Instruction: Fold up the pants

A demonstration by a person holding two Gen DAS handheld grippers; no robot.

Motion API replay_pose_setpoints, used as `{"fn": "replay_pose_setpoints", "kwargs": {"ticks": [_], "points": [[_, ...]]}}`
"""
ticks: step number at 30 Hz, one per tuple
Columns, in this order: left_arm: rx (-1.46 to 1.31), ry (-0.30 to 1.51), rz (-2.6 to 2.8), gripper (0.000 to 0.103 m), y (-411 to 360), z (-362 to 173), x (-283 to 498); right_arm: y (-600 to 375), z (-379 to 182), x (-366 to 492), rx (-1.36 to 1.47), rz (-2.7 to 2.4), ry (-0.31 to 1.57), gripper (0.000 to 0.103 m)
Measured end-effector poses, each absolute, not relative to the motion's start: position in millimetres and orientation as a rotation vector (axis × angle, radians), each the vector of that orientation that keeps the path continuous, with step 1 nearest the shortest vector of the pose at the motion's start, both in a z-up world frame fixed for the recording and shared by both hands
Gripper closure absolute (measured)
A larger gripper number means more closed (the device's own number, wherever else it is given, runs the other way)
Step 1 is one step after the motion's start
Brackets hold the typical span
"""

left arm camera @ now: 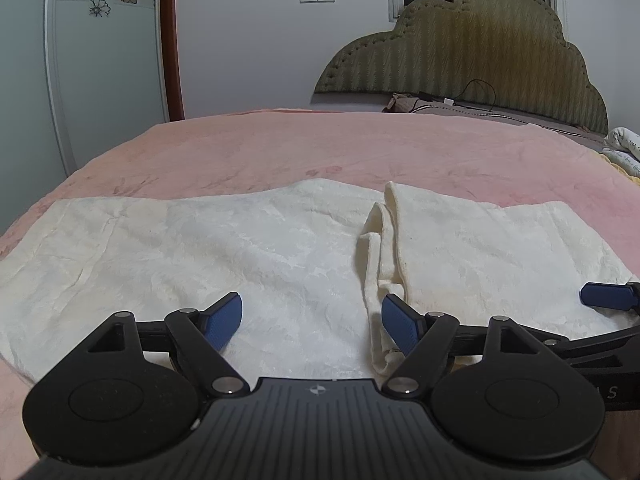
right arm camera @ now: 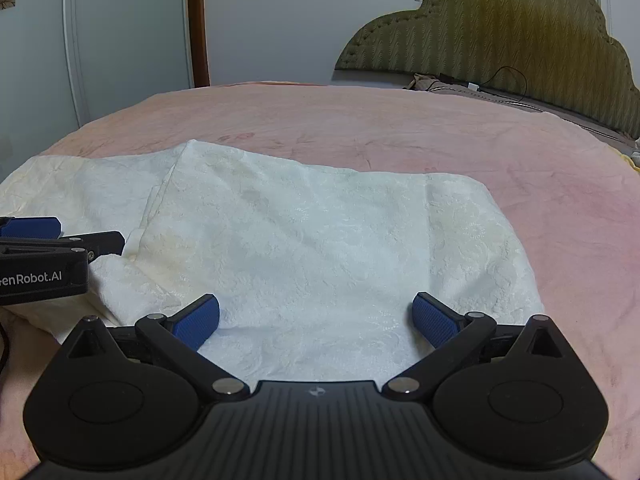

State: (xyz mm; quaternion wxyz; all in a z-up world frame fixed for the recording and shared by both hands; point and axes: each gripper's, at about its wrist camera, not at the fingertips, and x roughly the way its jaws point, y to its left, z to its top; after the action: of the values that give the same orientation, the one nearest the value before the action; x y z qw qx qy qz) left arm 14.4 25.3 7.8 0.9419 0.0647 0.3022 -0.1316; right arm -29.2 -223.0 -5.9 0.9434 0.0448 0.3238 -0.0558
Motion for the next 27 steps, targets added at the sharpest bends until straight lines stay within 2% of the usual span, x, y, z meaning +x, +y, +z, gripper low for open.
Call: {"fn": "replay_pose_setpoints", "kwargs": {"ticks": [27], "points": [[0.135, 0.602, -0.267, 0.022, 27.0, 7.2, 11.1, -220.7, -7.0, -30.6, 0.092, -0.117, 0.658, 0.000]]}}
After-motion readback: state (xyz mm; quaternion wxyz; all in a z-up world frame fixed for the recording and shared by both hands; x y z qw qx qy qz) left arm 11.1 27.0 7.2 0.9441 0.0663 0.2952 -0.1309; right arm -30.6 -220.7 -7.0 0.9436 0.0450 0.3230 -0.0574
